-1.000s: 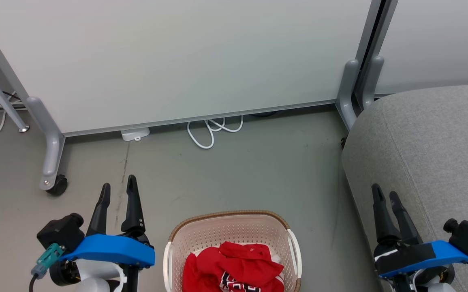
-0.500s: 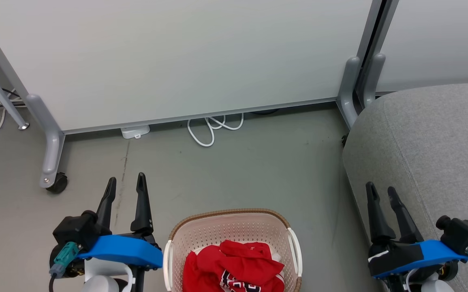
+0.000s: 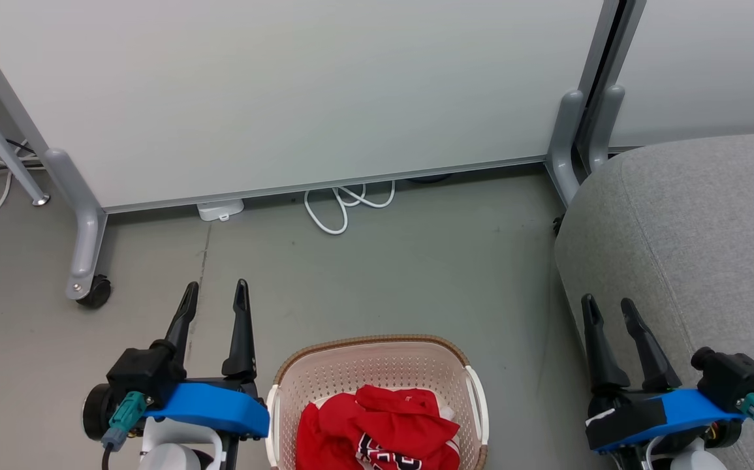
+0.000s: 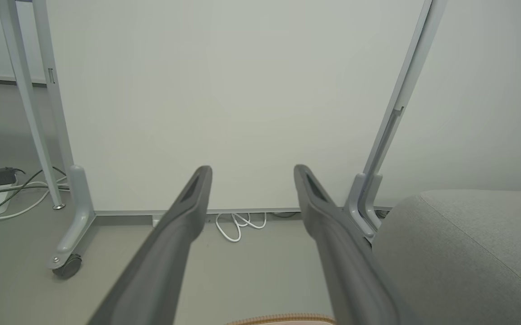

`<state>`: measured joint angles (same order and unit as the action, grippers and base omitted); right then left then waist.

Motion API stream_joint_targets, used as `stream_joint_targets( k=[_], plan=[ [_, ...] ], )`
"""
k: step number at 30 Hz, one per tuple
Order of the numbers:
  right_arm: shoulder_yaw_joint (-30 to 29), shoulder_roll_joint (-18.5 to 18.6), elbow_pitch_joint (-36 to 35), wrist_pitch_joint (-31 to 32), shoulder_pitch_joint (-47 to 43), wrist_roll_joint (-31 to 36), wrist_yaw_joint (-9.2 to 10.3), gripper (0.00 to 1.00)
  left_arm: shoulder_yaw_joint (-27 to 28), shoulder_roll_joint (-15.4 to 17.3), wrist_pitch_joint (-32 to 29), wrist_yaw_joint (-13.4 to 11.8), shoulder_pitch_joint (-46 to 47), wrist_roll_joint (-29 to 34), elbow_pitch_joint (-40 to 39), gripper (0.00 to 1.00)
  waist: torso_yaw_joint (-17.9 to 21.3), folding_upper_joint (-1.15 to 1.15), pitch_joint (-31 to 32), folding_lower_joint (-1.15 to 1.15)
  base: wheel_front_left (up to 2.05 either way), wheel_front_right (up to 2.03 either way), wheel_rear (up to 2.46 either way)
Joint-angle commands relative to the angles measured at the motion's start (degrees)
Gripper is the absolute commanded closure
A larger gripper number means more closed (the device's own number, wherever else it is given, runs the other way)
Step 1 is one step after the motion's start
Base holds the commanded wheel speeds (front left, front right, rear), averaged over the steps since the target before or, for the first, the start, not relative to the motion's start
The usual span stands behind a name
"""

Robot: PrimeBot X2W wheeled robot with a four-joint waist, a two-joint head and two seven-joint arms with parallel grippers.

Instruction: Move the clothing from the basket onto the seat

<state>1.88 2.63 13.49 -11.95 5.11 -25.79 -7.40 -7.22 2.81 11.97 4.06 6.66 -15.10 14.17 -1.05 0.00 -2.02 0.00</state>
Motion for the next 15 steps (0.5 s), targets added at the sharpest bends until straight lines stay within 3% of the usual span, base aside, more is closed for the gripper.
stream_joint_targets(
  k=[1,15],
  plan=[
    [0.19,0.36,-0.22,-0.5,0.93,1.11,-0.13,0.0,0.0,0.2,0.48,0.21,1.02,0.94,-0.15,0.0,0.0,0.0,-0.02,0.0,0.0,0.0,0.0],
    [0.4,0.38,0.1,-2.15,0.38,6.84,-0.14,0.0,0.16,0.13,2.12,0.19,0.47,6.69,1.05,0.0,-0.06,0.0,-0.25,0.0,0.0,0.0,0.0]
  ],
)
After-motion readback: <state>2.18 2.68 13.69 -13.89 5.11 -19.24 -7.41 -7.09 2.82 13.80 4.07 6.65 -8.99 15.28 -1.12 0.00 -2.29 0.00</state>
